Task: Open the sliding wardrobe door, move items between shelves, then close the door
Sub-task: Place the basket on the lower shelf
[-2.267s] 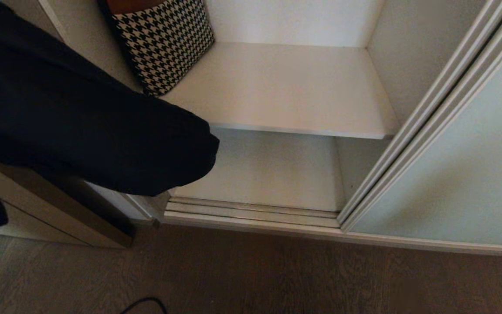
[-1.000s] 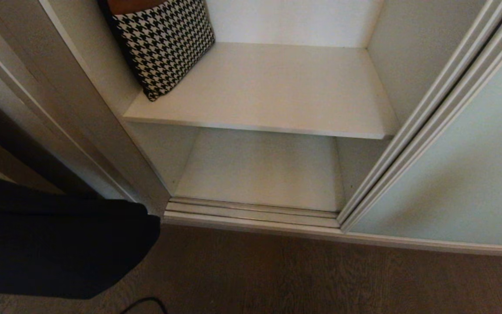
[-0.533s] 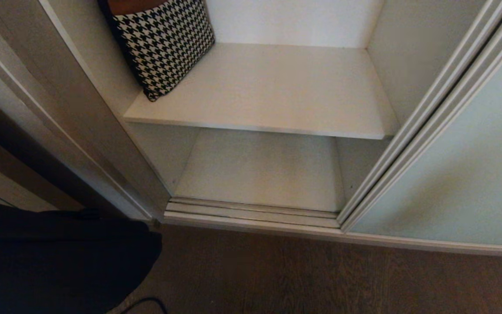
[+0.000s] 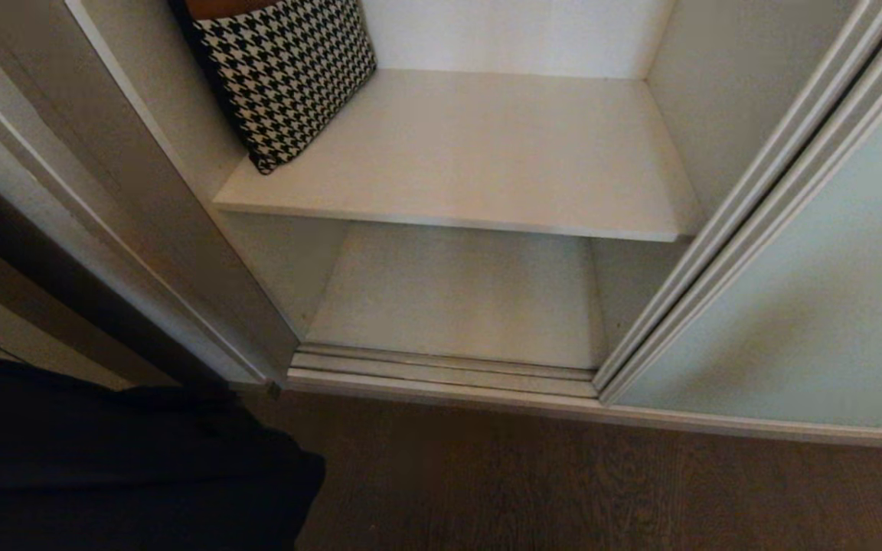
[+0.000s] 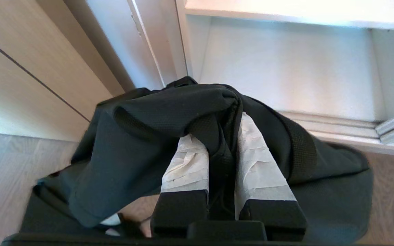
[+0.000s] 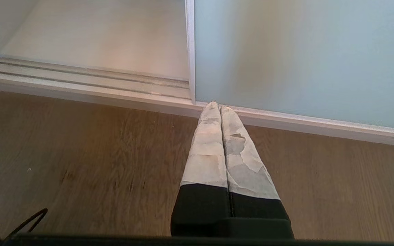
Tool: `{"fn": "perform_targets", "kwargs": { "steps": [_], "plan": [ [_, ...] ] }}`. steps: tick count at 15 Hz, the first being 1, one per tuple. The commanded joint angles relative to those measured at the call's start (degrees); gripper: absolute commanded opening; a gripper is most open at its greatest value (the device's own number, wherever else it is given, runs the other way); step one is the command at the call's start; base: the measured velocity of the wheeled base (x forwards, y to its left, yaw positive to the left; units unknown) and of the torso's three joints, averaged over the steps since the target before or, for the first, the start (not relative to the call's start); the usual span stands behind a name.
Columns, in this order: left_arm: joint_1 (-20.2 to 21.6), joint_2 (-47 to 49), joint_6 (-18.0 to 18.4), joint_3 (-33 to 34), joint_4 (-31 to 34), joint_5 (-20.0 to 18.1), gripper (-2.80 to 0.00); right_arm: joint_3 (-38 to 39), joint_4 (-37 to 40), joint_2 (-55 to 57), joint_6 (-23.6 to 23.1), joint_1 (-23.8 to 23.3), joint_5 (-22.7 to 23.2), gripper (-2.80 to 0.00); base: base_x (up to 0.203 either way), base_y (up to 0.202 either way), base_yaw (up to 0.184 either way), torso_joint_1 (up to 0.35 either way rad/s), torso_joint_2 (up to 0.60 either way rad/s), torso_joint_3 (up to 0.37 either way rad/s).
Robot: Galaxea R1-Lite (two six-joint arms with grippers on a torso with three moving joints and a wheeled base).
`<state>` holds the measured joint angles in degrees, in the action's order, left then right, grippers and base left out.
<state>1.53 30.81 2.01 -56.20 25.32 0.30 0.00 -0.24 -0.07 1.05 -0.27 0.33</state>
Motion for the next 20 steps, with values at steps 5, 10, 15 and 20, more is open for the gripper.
{"fn": "perform_targets", "kwargs": {
  "steps": [5, 10, 15, 20],
  "plan": [
    [0.14, -0.3, -0.6, -0.58, 1.66, -1.37, -2.8, 0.0, -0.02, -0.01, 0.01, 0.0, 0.02, -2.8, 0.0, 0.0, 0.0, 0.001, 0.0, -0.174],
    [0.14, 0.01, -0.16, -0.49, 1.66, -7.25, -2.8, 0.09, -0.02, -0.01, 0.01, 0.0, 0.02, -2.8, 0.0, 0.0, 0.0, 0.003, 0.0, -0.2],
    [0.14, 0.28, -0.08, -0.26, 1.75, -8.5, -2.8, 0.09, -0.02, -0.01, 0.01, 0.0, 0.02, -2.8, 0.0, 0.0, 0.0, 0.005, 0.0, -0.195],
    [0.14, 1.59, -0.1, -0.33, 1.58, -9.58, -2.8, 0.05, -0.02, -0.01, 0.01, 0.0, 0.02, -2.8, 0.0, 0.0, 0.0, 0.004, 0.0, -0.195]
  ]
}}
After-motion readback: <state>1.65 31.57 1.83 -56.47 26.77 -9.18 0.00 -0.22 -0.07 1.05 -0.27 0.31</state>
